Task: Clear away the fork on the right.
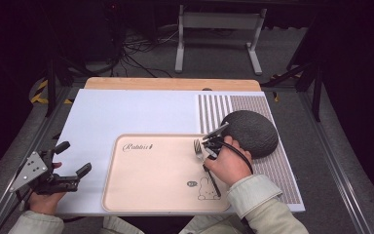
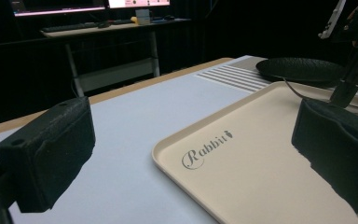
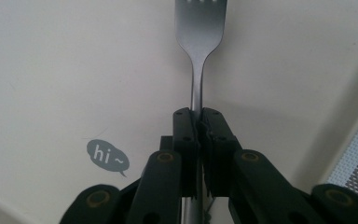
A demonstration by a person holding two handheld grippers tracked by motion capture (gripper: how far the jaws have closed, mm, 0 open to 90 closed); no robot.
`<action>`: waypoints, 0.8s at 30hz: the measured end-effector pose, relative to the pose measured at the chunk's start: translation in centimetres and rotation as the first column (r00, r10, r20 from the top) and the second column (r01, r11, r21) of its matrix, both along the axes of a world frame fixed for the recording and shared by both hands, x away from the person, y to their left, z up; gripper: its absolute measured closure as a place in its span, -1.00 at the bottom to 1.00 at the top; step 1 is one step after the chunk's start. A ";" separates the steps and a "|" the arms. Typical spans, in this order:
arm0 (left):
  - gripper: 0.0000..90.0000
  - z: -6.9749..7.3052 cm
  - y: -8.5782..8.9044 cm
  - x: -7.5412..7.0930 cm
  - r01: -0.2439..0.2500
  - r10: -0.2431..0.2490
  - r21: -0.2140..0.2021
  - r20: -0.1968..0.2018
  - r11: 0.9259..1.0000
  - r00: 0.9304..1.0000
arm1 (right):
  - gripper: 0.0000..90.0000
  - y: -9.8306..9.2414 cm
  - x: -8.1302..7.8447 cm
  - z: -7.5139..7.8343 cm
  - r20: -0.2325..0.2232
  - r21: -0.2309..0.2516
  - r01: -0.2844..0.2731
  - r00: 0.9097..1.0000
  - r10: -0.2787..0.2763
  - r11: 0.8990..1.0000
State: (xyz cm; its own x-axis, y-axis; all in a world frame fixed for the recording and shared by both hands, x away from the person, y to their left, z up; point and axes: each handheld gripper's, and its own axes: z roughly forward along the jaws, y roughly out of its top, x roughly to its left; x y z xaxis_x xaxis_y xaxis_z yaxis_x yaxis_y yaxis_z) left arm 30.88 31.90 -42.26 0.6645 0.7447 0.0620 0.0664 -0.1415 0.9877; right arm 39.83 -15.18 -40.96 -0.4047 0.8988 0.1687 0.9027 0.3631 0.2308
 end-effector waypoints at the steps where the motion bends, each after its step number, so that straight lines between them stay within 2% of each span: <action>1: -1.00 0.0 0.0 0.0 -0.001 0.001 -0.001 0.001 1.000 1.000 | 0.90 0.0 0.0 -0.1 0.000 -0.002 -0.001 1.000 0.001 1.000; 19: -1.00 0.0 0.0 0.0 0.001 -0.001 0.000 0.000 1.000 1.000 | 0.89 -0.2 0.3 -0.9 -0.010 -0.021 0.001 1.000 -0.002 1.000; 24: -1.00 0.0 0.0 0.0 0.001 -0.001 -0.002 -0.001 1.000 1.000 | 0.81 -0.2 0.3 -0.9 0.003 -0.009 -0.005 1.000 0.005 1.000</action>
State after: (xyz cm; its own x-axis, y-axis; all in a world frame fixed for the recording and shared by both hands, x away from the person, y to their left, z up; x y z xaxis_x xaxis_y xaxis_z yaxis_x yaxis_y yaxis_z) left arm 30.91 31.86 -42.28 0.6652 0.7443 0.0598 0.0671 -0.1393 0.9880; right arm 40.13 -15.43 -41.82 -0.4101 0.8980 0.1595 0.9000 0.3701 0.2304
